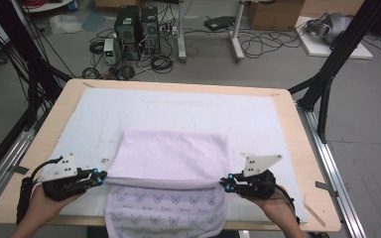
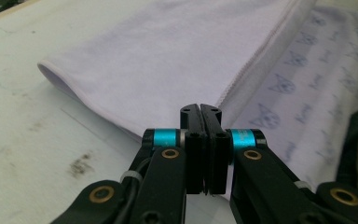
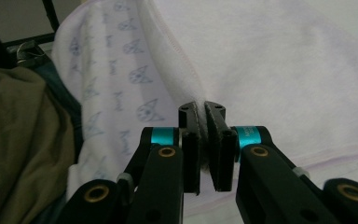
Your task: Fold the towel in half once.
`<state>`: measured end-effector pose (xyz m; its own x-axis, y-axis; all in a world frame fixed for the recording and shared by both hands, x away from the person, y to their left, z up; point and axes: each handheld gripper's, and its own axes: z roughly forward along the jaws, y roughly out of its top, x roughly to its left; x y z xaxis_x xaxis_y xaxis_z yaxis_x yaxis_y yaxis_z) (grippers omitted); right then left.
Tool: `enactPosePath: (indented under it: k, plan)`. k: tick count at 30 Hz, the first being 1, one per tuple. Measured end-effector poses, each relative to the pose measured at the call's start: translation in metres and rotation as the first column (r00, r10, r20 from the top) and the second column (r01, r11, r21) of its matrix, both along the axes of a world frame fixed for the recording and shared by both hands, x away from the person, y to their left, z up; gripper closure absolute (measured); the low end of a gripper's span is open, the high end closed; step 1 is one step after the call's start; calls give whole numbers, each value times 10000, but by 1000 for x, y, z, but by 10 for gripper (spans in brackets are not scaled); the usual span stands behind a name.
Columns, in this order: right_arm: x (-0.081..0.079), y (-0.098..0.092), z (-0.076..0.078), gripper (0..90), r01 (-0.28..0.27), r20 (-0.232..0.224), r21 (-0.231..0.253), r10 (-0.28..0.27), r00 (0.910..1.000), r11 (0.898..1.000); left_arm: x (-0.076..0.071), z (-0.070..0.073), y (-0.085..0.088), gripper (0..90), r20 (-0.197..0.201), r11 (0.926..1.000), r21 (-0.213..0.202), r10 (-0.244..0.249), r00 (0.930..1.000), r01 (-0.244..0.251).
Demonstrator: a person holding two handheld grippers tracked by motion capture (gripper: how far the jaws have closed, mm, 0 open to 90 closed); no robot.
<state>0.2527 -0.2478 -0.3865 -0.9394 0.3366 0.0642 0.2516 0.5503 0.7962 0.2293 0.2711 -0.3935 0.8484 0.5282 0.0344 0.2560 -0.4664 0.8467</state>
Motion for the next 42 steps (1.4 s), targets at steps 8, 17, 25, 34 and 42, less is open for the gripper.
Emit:
enactPosePath:
  k: [8,17,25,34,42]
  plan:
    - [-32,-8,3,799,-472,-97,407,477,9988,9981,-37,-8,-5,871,-143,9987,317,-390,9991,394]
    - [11,-10,4,626,306,-98,263,-304,9995,9992,10,-7,-12,650,-119,9994,287,170,9998,-167]
    - [84,3,-1,589,1496,62,-288,-1495,9887,9883,79,-5,-32,622,-174,9974,94,717,9973,-716]
    - [133,0,-10,496,1955,76,-311,-1953,9807,9802,134,-15,-37,529,-425,9877,-5,1565,9868,-1566]
    - [152,-4,-34,416,2369,-671,-659,-2412,9682,9693,163,-40,-26,502,-1164,9664,-55,2547,9600,-2571]
